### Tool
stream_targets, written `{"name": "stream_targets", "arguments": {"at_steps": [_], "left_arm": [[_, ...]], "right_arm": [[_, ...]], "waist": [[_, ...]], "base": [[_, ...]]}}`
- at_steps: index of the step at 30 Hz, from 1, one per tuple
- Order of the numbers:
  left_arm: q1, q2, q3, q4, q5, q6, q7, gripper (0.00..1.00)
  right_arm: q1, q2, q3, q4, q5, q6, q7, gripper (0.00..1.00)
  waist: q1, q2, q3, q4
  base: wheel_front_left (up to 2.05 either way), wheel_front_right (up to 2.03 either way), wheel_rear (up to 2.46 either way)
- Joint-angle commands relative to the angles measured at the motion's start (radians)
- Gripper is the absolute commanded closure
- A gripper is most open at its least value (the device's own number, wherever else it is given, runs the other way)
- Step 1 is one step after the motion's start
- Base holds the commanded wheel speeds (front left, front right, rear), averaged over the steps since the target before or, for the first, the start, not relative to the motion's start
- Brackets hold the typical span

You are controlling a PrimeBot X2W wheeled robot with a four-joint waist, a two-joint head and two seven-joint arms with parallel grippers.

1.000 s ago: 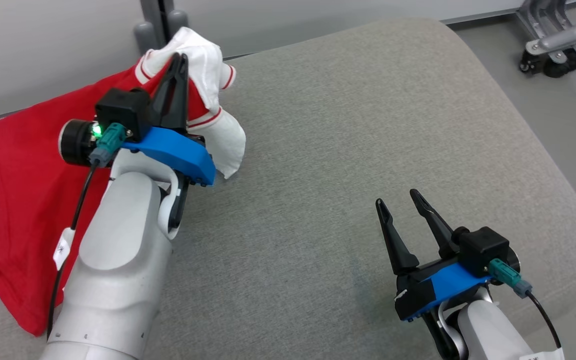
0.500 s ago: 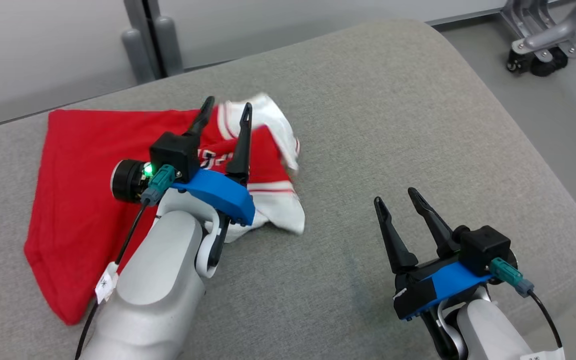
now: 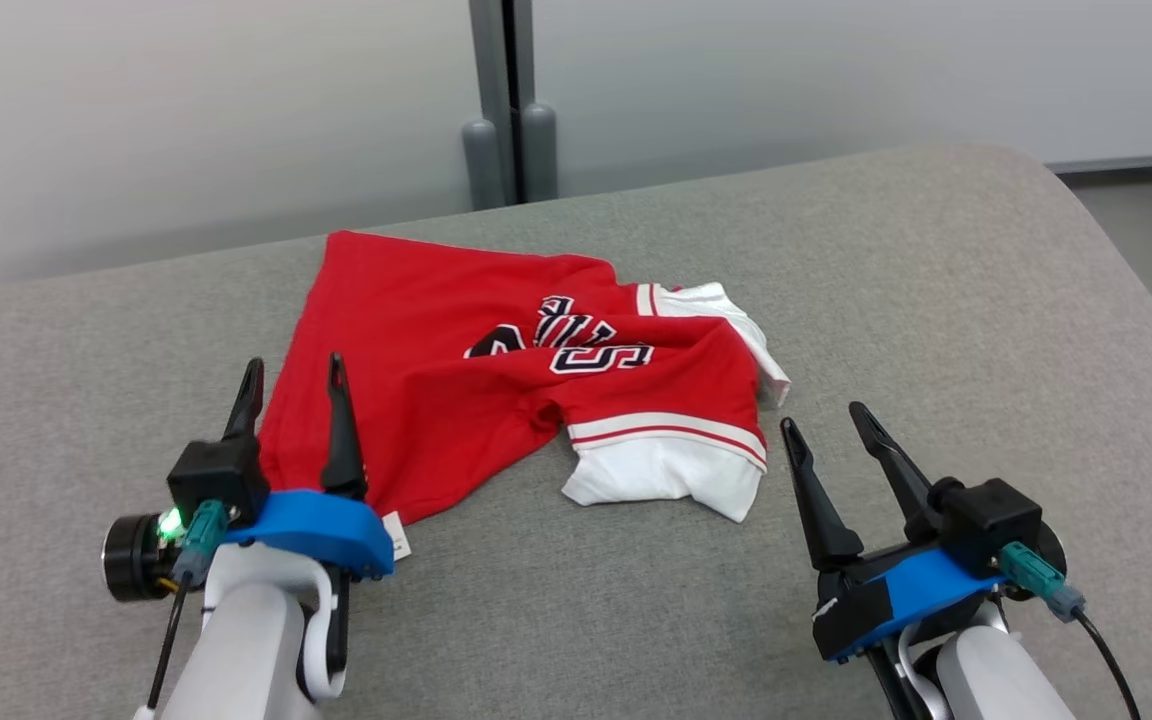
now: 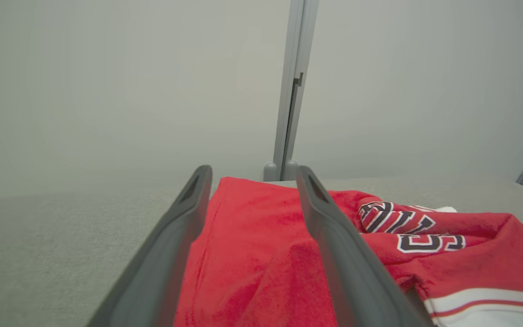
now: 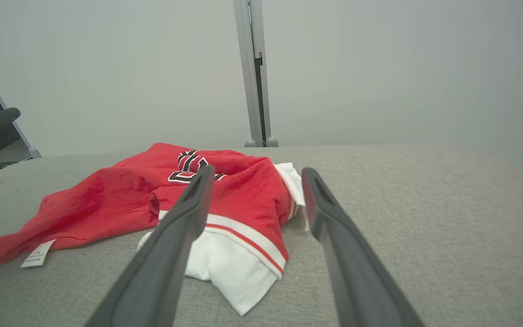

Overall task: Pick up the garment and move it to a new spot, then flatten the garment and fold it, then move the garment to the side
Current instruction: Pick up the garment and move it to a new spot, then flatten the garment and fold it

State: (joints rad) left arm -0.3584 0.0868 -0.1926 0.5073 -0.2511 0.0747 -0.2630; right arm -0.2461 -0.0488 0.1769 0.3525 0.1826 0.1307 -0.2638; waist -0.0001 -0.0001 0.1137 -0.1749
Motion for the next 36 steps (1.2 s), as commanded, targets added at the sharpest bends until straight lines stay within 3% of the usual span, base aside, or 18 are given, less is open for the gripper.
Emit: {"name": "stream_targets", "arguments": {"at_steps": [1, 14, 25, 36], "left_arm": [[0.014, -0.003, 0.011, -0.009, 0.006, 0.004, -0.003, 0.0], [0.325, -0.026, 0.178, -0.139, 0.073, 0.004, -0.003, 0.0], [0.351, -0.036, 0.146, -0.131, 0.065, -0.017, -0.003, 0.0], [0.292, -0.036, 0.048, -0.141, 0.043, -0.004, -0.003, 0.0]], "right_arm": [[0.008, -0.004, -0.005, 0.003, -0.004, 0.0, -0.001, 0.0], [0.104, -0.003, -0.065, 0.03, -0.038, 0.0, -0.001, 0.0], [0.124, -0.004, -0.103, 0.075, -0.055, 0.0, -0.001, 0.0], [0.041, -0.005, -0.198, 0.261, -0.105, 0.0, -0.001, 0.0]], "waist": [[0.0001, 0.0001, -0.003, 0.007], [0.0001, 0.0001, -0.103, 0.092], [0.0001, 0.0001, -0.098, 0.128], [0.0001, 0.0001, 0.02, 0.243]], "base": [[0.0, 0.0, 0.0], [0.0, 0.0, 0.0], [0.0, 0.0, 0.0], [0.0, 0.0, 0.0]]}}
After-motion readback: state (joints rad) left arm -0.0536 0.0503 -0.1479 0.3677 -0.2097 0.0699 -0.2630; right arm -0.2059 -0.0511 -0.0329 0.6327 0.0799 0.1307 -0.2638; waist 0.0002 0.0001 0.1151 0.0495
